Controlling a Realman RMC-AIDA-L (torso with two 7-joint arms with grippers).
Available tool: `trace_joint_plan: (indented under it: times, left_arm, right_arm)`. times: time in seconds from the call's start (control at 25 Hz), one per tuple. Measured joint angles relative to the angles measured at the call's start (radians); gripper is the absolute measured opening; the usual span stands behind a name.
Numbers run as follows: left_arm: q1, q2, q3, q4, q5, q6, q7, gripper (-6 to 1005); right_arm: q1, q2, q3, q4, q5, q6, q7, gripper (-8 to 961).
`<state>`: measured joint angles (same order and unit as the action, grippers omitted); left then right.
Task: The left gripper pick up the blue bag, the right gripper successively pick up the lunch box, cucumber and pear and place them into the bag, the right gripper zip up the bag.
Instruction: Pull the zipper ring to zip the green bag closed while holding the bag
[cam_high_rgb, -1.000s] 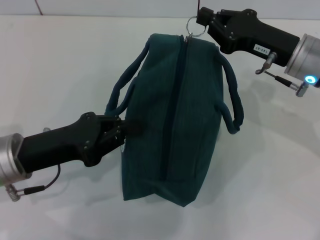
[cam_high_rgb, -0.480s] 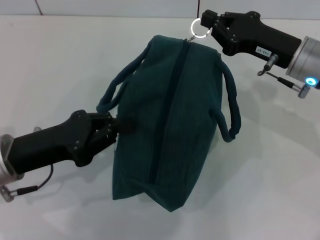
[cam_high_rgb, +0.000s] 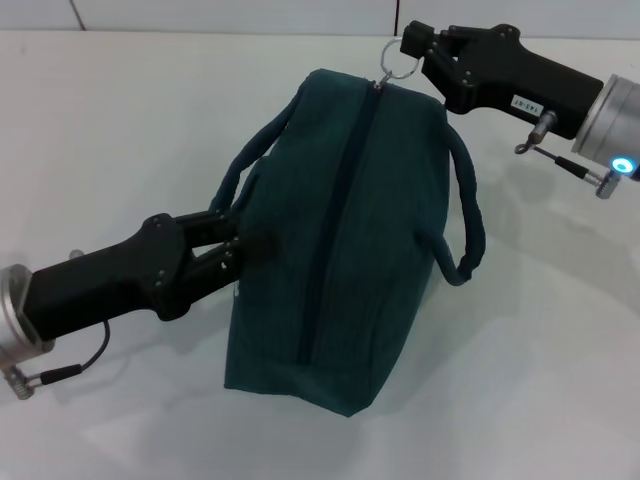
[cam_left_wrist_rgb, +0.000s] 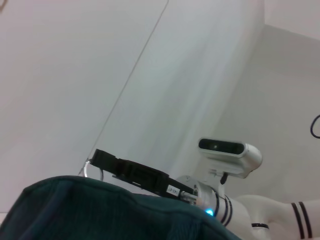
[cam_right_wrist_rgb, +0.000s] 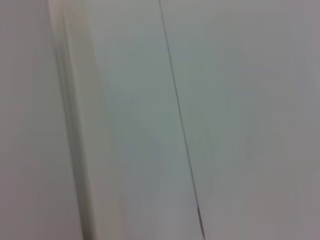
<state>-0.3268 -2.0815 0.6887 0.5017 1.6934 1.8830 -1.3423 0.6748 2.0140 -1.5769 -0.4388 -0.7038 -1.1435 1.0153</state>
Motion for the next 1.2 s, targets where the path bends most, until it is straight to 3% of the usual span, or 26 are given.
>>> trace_joint_plan:
  times: [0.2,0.4,0.64,0.84,1.2]
  left_arm:
    - [0.013,0.0,-0.02,-0.001,-0.009,-0.034,-0.008,327]
    - [0.019,-0.001,-0.127,-0.008,-0.01,-0.042,-0.059,421]
    - [0.0,0.004,-0.184,-0.002,-0.012,-0.059,-0.125,627]
    - [-0.009,0.015,-0.184,0.002,-0.004,-0.098,-0.155,872]
    - [0.042,0.017,-0.217,0.032,-0.004,-0.246,-0.173,879]
  right_arm:
    - [-0.007,0.0,0.0,-0.003,-0.001,-0.002,0.0,14]
    - [-0.01,-0.002,0.0,-0.002,-0.001,-0.018,0.0,14]
    - [-0.012,-0.003,0.0,-0.002,-0.002,-0.029,0.0,14]
    - [-0.017,-0.003,0.0,-0.004,-0.003,-0.03,0.0,8]
    - [-0.028,-0.005,0.0,-0.01,0.001,-0.04,0.0,7]
